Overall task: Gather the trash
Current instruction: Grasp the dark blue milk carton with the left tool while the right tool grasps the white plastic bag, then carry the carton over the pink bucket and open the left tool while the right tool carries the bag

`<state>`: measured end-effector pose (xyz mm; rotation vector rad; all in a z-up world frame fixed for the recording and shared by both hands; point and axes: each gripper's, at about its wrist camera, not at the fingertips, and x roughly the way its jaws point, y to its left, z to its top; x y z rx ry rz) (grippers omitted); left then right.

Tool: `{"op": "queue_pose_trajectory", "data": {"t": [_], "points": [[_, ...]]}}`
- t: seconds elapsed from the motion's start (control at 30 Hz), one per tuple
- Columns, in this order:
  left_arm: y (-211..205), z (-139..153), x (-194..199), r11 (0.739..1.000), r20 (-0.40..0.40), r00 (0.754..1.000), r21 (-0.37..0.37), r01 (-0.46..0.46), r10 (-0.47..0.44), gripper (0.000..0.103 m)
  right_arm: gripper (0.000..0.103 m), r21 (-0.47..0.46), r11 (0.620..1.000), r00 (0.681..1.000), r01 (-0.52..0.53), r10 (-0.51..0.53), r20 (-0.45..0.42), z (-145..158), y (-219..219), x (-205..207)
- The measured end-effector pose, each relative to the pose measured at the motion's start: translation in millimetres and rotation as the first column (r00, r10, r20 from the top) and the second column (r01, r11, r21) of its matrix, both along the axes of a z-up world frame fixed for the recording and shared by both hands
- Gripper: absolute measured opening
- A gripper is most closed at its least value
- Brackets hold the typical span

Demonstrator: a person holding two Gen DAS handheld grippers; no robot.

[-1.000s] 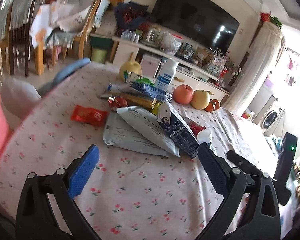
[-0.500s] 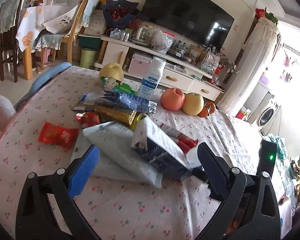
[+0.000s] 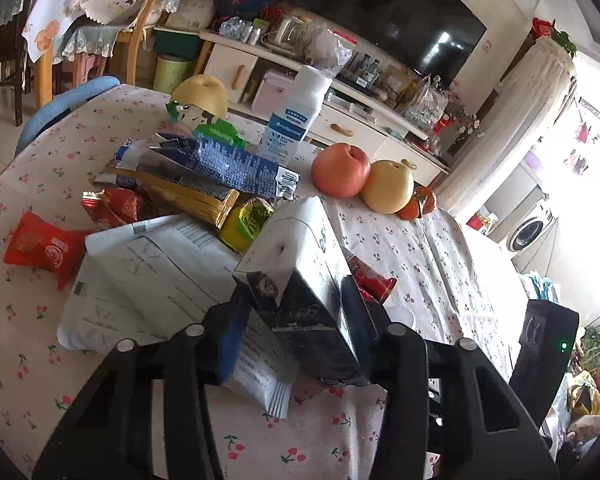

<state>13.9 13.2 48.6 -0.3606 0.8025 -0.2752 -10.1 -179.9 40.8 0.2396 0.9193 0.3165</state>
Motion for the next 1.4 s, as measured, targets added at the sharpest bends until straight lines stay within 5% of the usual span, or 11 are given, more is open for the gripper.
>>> {"op": "queue_pose_trajectory", "data": {"t": [0.47, 0.6, 0.73, 0.83, 0.93, 1.4], "points": [[26, 9, -14, 0.993, 0.041, 0.997, -0.095, -0.065, 0.069, 0.041, 0.068, -0.163, 0.985, 0.999, -0.048, 0.050, 0.013, -3, 19, -11], [34, 16, -20, 0.994, 0.063, 0.996, -0.095, -0.059, 0.065, 0.040, 0.069, -0.195, 0.979, 0.998, -0.056, 0.060, 0.014, -4, 23, -14], [44, 25, -25, 0.993, 0.090, 0.994, -0.103, -0.057, 0.066, 0.040, 0.084, -0.239, 0.968, 0.997, -0.075, 0.081, 0.013, -7, 30, -16], [53, 30, -28, 0.993, 0.107, 0.992, -0.104, -0.059, 0.070, 0.040, 0.083, -0.291, 0.954, 0.996, -0.076, 0.085, 0.019, -8, 35, -17], [60, 37, -31, 0.994, 0.128, 0.989, -0.093, -0.065, 0.077, 0.040, 0.067, -0.310, 0.949, 0.997, -0.053, 0.066, 0.030, -7, 36, -18], [92, 57, -44, 0.993, 0.188, 0.979, -0.093, -0.068, 0.084, 0.038, 0.067, -0.318, 0.948, 0.997, 0.001, 0.024, 0.075, 6, 44, -31]]}}
